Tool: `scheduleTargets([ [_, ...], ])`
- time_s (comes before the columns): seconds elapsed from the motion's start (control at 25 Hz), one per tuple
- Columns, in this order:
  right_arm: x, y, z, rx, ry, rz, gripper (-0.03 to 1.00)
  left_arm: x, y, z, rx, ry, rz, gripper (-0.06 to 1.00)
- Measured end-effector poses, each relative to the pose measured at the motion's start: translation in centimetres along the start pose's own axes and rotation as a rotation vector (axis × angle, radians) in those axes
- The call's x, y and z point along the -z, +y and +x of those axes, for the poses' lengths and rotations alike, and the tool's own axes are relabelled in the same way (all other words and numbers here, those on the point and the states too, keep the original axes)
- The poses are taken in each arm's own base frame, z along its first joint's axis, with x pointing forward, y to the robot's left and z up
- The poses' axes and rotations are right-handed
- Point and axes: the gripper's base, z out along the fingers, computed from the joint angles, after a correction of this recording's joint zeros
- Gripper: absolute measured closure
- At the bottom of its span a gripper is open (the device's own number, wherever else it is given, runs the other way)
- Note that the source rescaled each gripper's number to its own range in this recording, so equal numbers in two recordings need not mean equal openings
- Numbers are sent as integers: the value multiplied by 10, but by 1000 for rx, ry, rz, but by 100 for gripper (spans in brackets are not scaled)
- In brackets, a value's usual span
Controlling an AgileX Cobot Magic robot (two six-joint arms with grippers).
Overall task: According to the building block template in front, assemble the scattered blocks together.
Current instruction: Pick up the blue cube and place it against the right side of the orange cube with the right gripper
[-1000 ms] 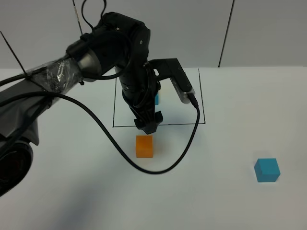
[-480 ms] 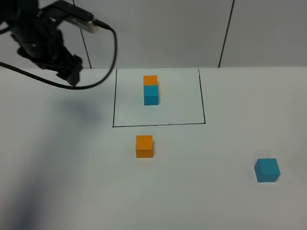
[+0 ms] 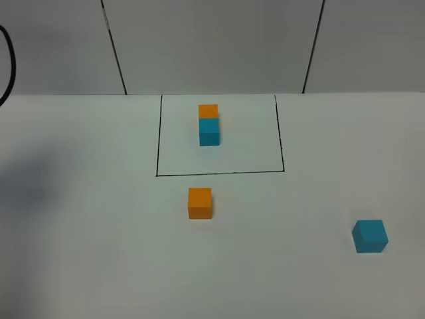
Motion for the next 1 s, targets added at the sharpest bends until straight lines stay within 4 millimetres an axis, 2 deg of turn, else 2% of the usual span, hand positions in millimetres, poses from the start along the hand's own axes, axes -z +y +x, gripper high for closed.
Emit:
scheduleTargets([
  [0.24,0,0,0,0,0,0,24,44,-22,49,-6,-126,-21,18],
  [0.36,0,0,0,0,0,0,24,73,-38,74,-30,-207,-38,18],
  [0.56,0,0,0,0,0,0,24,109,-64,117,-41,-302,-26,20],
  [0.8,0,0,0,0,0,0,24,132,-82,177,3,-377,-28,21],
  [0.92,0,0,0,0,0,0,24,143,-92,209,-15,-469,-30,21],
  [1.0,0,0,0,0,0,0,24,144,-98,227,-43,-499,-16,21],
])
